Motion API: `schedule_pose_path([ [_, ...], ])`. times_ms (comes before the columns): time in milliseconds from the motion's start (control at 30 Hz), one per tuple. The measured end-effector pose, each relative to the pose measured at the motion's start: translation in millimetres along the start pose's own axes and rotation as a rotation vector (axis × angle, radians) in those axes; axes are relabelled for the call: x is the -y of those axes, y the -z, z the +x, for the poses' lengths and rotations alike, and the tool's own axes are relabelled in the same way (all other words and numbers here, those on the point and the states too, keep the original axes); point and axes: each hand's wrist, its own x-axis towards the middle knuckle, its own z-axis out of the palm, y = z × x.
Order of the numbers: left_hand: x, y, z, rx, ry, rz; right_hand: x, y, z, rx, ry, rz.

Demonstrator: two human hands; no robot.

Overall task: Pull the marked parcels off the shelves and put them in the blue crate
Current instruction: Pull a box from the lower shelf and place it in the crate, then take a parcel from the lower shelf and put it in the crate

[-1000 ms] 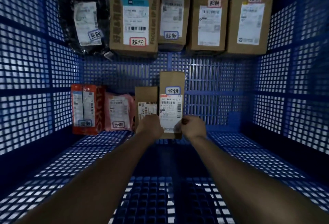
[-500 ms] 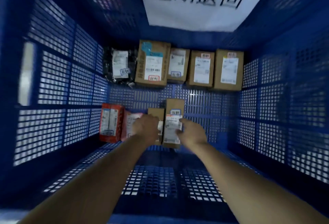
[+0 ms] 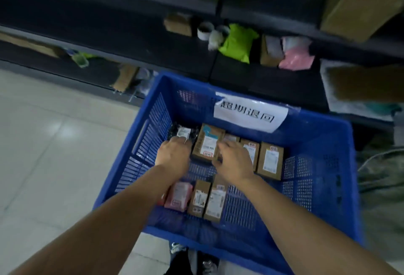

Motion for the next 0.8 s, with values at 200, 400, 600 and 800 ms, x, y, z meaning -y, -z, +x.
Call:
schedule_pose_path([
  [200, 30, 100, -51, -0.193, 0.115, 0.018, 64, 97, -14, -0.093, 0.172, -0.106],
  [400, 69, 177, -115, -0.335, 0.273, 0.034, 141, 185, -27, -0.196, 0.326, -0.176],
  [600, 117, 230, -183, -0.491, 0.4, 0.034, 222, 237, -41, -0.277, 0.491, -0.215],
  [800, 178, 273, -249, -0.575, 0.526, 0.074, 312, 264, -53, -0.321, 0.607, -0.226],
])
